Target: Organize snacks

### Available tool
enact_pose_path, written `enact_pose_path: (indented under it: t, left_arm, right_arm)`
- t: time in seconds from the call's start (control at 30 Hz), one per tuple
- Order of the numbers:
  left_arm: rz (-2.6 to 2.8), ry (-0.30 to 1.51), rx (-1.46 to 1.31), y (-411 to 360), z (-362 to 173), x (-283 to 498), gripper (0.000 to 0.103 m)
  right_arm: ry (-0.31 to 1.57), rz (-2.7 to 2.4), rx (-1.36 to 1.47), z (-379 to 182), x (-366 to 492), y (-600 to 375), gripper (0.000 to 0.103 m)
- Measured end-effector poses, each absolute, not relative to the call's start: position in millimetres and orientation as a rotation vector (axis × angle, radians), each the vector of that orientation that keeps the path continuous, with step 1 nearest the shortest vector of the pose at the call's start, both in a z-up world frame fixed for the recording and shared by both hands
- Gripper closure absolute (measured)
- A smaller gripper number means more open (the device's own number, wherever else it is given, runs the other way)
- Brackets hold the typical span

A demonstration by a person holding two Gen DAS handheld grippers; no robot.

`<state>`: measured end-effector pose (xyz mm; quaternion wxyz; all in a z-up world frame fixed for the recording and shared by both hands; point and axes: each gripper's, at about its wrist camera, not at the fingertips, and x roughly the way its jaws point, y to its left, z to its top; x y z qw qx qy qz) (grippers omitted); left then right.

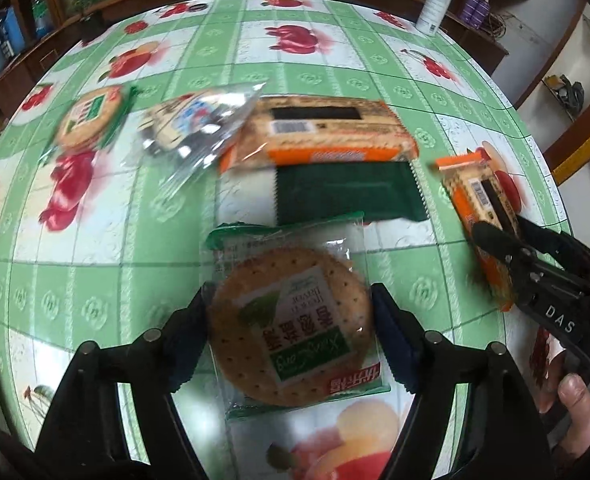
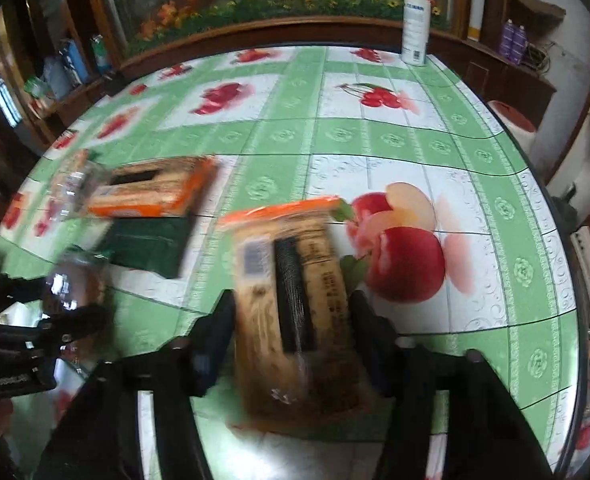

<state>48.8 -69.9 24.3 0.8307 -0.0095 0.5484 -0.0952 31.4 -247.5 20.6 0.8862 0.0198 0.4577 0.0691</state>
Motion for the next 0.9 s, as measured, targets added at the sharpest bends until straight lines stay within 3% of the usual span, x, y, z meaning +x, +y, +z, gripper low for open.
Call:
enact_pose_path:
  t: [0.9]
  left_arm:
    - [-0.069,1.022,-0.059,48,62,-38,0.027]
  right_arm:
    - [0.872,0.415,0.004,47,-36,-110,0.049]
